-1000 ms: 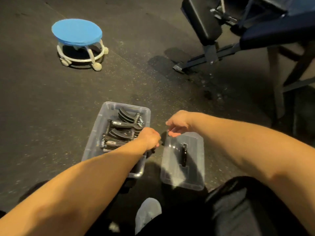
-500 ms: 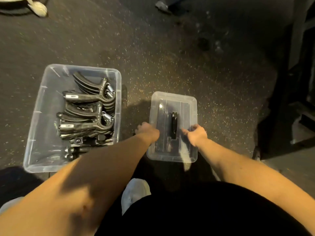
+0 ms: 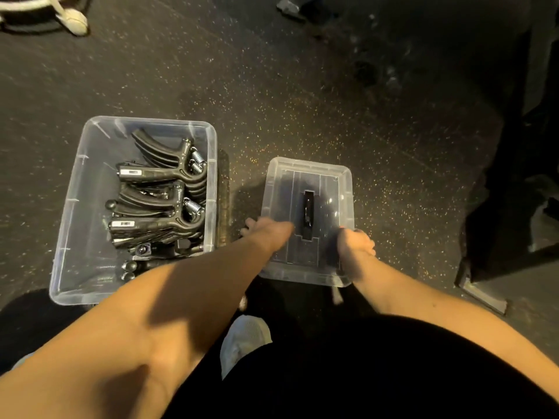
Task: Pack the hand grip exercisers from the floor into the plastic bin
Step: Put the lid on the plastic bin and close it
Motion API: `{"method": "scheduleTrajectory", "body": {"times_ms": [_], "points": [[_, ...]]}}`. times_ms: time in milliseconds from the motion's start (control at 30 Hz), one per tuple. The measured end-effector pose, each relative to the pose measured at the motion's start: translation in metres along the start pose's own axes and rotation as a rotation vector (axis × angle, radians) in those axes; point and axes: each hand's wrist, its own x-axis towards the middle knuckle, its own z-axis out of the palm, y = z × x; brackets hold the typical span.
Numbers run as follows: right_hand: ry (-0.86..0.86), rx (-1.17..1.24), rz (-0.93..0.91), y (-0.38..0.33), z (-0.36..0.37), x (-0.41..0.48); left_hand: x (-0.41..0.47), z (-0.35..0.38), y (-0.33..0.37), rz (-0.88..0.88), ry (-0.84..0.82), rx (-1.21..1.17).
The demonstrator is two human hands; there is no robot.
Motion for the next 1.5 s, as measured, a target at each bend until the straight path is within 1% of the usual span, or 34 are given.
{"method": "scheduleTrajectory", "body": {"times_ms": [67, 133, 167, 233, 367, 433, 500, 600, 700, 767, 800, 867, 900, 967, 1000, 1100, 1300, 1500], "points": [[0.01, 0.053, -0.056, -0.006, -0.013, -0.01, -0.014, -0.013, 0.005, 0.009, 0.017, -0.007], [0.027, 0.077, -0.081, -0.017, -0.029, -0.017, -0.035, -0.029, 0.013, 0.037, 0.035, -0.062], [0.026, 0.083, -0.092, -0.024, -0.037, -0.016, -0.045, -0.038, 0.016, 0.049, 0.053, -0.08], [0.01, 0.091, -0.173, -0.045, -0.057, -0.02, -0.065, -0.06, 0.024, 0.079, 0.12, -0.082], [-0.066, 0.101, -0.399, -0.096, -0.115, -0.111, -0.109, -0.122, 0.029, 0.147, 0.293, -0.188], [-0.098, 0.072, -0.514, -0.118, -0.132, -0.149, -0.12, -0.159, 0.018, 0.165, 0.387, -0.241], [-0.174, -0.011, -0.603, -0.133, -0.14, -0.19, -0.125, -0.195, -0.002, 0.17, 0.434, -0.313], [-0.28, -0.025, -0.638, -0.15, -0.122, -0.238, -0.127, -0.241, -0.042, 0.191, 0.489, -0.455], [-0.375, 0.007, -0.609, -0.152, -0.08, -0.272, -0.119, -0.268, -0.098, 0.182, 0.567, -0.433], [-0.424, 0.035, -0.568, -0.143, -0.041, -0.281, -0.11, -0.271, -0.138, 0.183, 0.609, -0.425], [-0.421, 0.038, -0.571, -0.136, -0.024, -0.287, -0.106, -0.27, -0.155, 0.18, 0.622, -0.422], [-0.384, -0.025, -0.62, -0.121, 0.007, -0.291, -0.098, -0.264, -0.184, 0.173, 0.625, -0.396], [-0.334, -0.006, -0.614, -0.114, 0.019, -0.29, -0.094, -0.26, -0.195, 0.173, 0.621, -0.378], [-0.322, 0.03, -0.581, -0.103, 0.035, -0.288, -0.086, -0.251, -0.212, 0.173, 0.609, -0.356], [-0.296, 0.056, -0.566, -0.097, 0.039, -0.285, -0.082, -0.245, -0.217, 0.175, 0.601, -0.347], [-0.255, -0.025, -0.559, -0.089, 0.052, -0.279, -0.074, -0.233, -0.224, 0.199, 0.594, -0.303], [-0.23, -0.089, -0.639, -0.083, 0.061, -0.282, -0.066, -0.232, -0.226, 0.207, 0.591, -0.31], [-0.255, -0.1, -0.627, -0.084, 0.057, -0.277, -0.058, -0.232, -0.231, 0.192, 0.533, -0.452]]}}
